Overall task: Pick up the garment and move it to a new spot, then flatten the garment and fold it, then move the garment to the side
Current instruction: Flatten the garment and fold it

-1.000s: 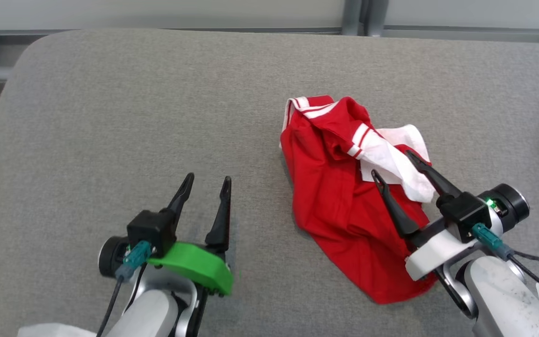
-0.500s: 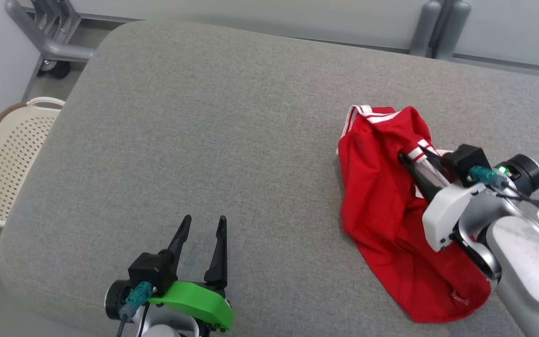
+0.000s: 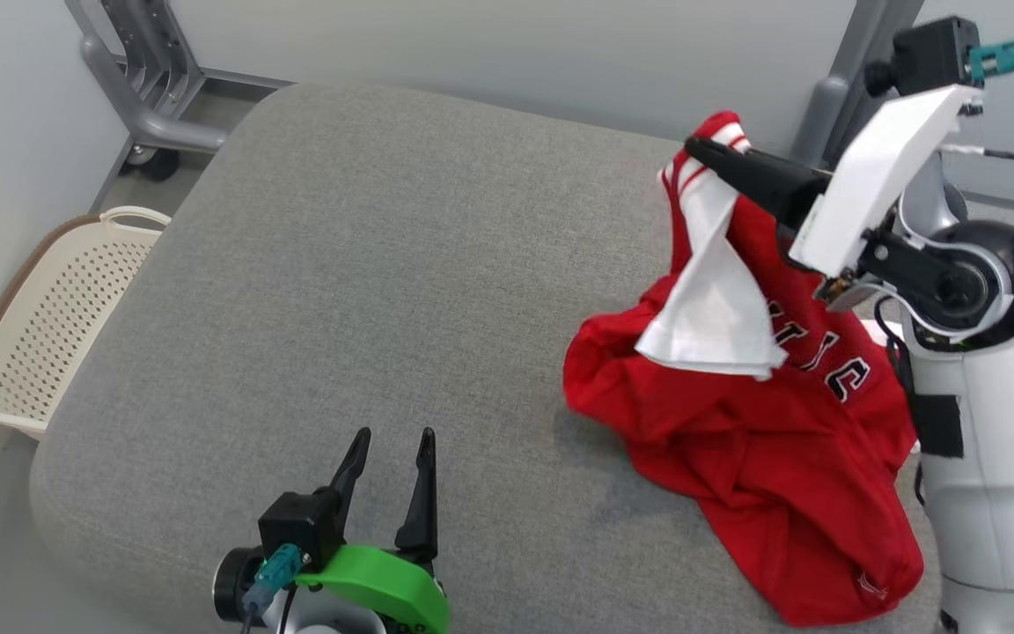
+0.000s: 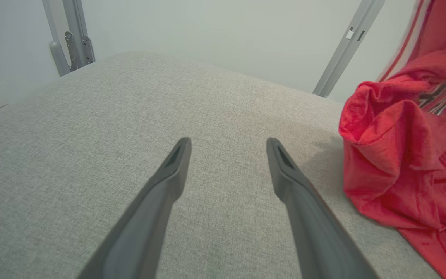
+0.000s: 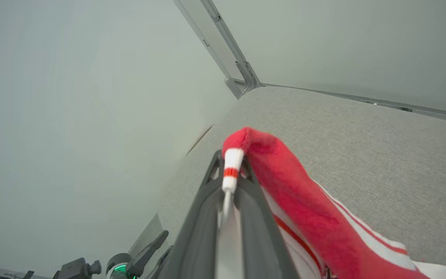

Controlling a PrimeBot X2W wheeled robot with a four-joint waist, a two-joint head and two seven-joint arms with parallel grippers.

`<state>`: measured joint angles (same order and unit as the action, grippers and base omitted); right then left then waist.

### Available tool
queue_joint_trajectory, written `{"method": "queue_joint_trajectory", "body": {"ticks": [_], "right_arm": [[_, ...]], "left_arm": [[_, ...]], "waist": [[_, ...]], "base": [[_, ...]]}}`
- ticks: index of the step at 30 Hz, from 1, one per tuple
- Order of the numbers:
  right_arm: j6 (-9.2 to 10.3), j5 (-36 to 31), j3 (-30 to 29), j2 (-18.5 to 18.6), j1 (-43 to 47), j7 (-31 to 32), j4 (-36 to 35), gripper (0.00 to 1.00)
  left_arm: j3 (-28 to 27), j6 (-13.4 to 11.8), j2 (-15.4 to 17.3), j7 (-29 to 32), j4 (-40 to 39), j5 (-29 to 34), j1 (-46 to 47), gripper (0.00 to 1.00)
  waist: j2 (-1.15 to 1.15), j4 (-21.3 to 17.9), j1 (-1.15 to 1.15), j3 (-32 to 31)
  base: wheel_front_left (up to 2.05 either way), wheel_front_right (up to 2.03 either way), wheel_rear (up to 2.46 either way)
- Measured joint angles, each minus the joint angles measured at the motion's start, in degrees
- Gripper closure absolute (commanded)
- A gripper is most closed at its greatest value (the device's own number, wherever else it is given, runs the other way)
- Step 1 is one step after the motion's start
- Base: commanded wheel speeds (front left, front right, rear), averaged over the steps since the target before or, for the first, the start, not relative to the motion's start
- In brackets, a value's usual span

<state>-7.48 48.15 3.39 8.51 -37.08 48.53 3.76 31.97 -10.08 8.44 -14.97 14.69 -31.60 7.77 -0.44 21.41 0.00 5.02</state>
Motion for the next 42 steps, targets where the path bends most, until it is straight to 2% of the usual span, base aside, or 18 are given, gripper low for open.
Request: {"method": "queue_joint_trajectory", "body": {"ticks": [3,5,6,10,16,20,25,30,35,40,42], "right_arm": [[0.00,-3.07,-5.43,-5.42,-3.41,5.11,-0.08,1.00],[0.01,-3.48,-8.35,-5.59,-5.76,7.19,0.37,1.00],[0.00,-1.34,-8.79,-5.37,-6.75,6.54,1.52,1.00],[0.01,4.41,-6.08,-5.73,-10.31,1.82,7.76,1.00],[0.01,9.37,-2.21,-5.69,-19.10,-9.60,18.01,1.00],[0.01,10.83,-1.59,-5.71,-24.97,-16.46,24.55,1.00],[0.01,8.36,-4.57,-5.80,-26.30,-19.14,30.44,1.00],[0.01,0.53,-13.84,-5.80,-17.52,-16.44,29.67,1.00],[0.01,-6.81,-26.69,-5.61,-2.46,-9.80,18.75,1.00],[0.01,-5.69,-32.97,-5.67,12.07,-4.80,8.88,1.00],[0.01,-4.63,-33.61,-5.66,15.20,-5.33,8.38,1.00]], "left_arm": [[-0.37,0.29,-0.60,-0.01,0.23,0.44,-0.63,0.00],[-0.62,0.62,-1.01,-0.02,0.27,0.70,-0.95,0.00],[-0.58,0.89,-1.29,-0.07,0.41,0.93,-1.09,0.00],[-0.96,1.49,-1.88,-0.07,0.76,1.42,-1.48,0.00],[-1.96,1.94,-2.05,-0.08,0.88,2.22,-1.97,0.00],[-2.50,1.99,-2.18,-0.08,0.83,2.57,-2.65,0.00],[-3.66,1.81,-2.19,-0.08,0.37,3.00,-3.49,0.00],[-4.58,1.53,-1.83,-0.08,-0.56,3.44,-3.86,0.00],[-4.79,1.76,-1.49,-0.08,-1.03,3.89,-3.72,0.00],[-4.90,2.04,-0.82,-0.03,-1.22,4.30,-2.13,0.00],[-4.79,2.08,-0.43,0.18,-1.34,4.54,-1.29,0.00]], "waist": [[0.00,0.40,0.00,-1.04],[0.00,0.84,0.00,-1.53],[0.00,1.12,0.00,-1.73],[0.00,2.16,0.00,-2.71],[0.00,3.32,0.00,-3.39],[0.00,3.38,0.00,-3.76],[0.00,2.27,0.00,-4.06],[0.00,0.11,0.00,-3.91],[0.00,-2.54,0.00,-3.03],[0.00,-6.19,0.00,-1.26],[0.00,-7.60,0.00,-0.60]], "base": [[0.00,0.00,0.00],[0.00,0.00,0.00],[0.00,0.00,0.00],[0.00,0.00,0.00],[0.00,0.00,0.00],[0.00,0.00,0.00],[0.00,0.00,0.00],[0.00,0.00,0.00],[0.00,0.00,0.00],[0.00,0.00,0.00],[0.00,0.00,0.00]]}}
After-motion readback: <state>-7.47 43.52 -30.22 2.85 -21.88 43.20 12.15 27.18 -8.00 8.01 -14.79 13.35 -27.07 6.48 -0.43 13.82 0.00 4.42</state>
